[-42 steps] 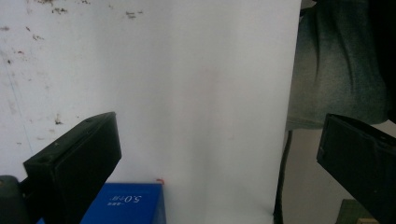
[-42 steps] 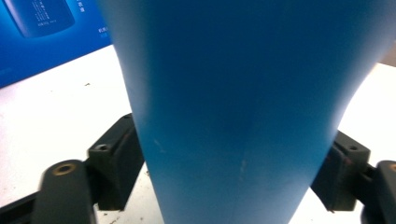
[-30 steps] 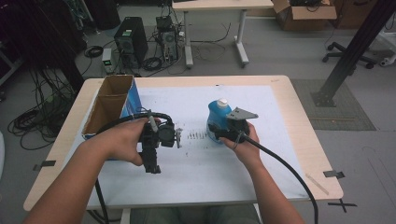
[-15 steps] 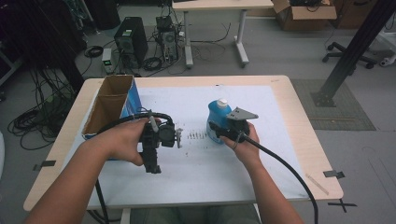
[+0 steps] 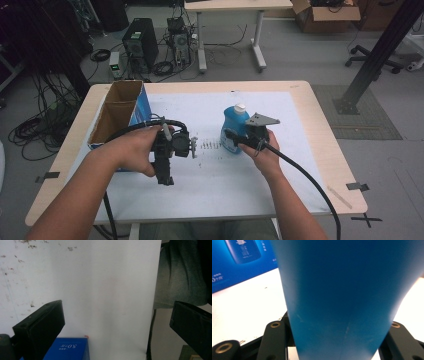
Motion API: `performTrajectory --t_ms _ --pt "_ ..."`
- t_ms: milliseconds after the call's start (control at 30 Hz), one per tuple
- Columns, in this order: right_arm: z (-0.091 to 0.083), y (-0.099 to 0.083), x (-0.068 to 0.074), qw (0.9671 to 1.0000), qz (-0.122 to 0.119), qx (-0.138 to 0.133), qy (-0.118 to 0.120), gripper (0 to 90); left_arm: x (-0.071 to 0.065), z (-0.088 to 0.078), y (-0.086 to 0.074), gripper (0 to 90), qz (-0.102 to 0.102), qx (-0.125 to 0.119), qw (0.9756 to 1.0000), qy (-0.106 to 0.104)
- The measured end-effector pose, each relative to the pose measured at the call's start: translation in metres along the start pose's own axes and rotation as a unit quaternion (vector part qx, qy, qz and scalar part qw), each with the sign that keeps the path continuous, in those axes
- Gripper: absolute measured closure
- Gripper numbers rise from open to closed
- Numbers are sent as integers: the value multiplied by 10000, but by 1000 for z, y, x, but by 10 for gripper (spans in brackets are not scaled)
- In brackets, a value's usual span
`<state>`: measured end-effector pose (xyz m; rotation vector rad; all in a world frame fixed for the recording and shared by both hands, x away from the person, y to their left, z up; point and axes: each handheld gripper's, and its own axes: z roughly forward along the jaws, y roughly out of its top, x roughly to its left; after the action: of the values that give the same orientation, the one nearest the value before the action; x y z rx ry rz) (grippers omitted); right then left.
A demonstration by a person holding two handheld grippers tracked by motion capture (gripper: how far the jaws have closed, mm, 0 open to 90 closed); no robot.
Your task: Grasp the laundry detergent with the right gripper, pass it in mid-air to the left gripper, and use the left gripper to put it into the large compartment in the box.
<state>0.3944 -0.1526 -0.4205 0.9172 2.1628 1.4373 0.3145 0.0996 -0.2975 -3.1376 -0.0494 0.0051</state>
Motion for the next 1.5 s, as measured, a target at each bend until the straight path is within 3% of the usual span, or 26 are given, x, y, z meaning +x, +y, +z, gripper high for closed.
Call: performTrajectory --t_ms 167,233,400,533,567,600,633,767,1000,1033,1067,1200,1233,1400,1500 --pt "-11 14 -3 9995 -208 -98 216 464 2 -6 3 2 26 -18 10000 41" --pt "-19 23 -3 9984 -415 -107 363 464 3 -9 4 2 31 -30 10000 52" --pt "-37 38 1 9932 -850 -66 787 463 5 -16 8 2 78 -81 9999 88" --pt "-50 46 9 9860 -1129 -56 1225 462 6 -20 9 2 82 -139 9998 88" --pt "-50 46 9 9860 -1129 -56 1225 462 6 -20 9 2 82 -139 9998 88" --pt "-52 47 11 9835 -1210 -42 1345 461 6 -21 9 2 84 -150 9998 79" --pt "-56 46 16 9776 -1411 85 1556 461 6 -23 9 2 80 -171 9998 72" --pt "-58 38 24 9686 -1644 277 1843 461 7 -27 9 2 90 -239 9997 45" --pt "-55 25 41 9564 -1741 305 2325 460 7 -33 15 2 146 -304 9994 21" --pt "-55 25 41 9564 -1741 305 2325 460 7 -33 15 2 146 -304 9994 21" --pt "-53 24 48 9517 -1782 289 2482 460 7 -34 17 2 157 -310 9994 30" --pt "-49 21 59 9447 -1866 313 2677 460 6 -38 20 2 185 -317 9993 33" --pt "-49 21 59 9447 -1866 313 2677 460 6 -38 20 2 185 -317 9993 33" --pt "-43 18 70 9367 -1932 362 2897 459 4 -42 26 2 235 -316 9992 46" --pt "-41 17 73 9355 -1933 345 2938 459 4 -43 28 2 247 -311 9992 49"
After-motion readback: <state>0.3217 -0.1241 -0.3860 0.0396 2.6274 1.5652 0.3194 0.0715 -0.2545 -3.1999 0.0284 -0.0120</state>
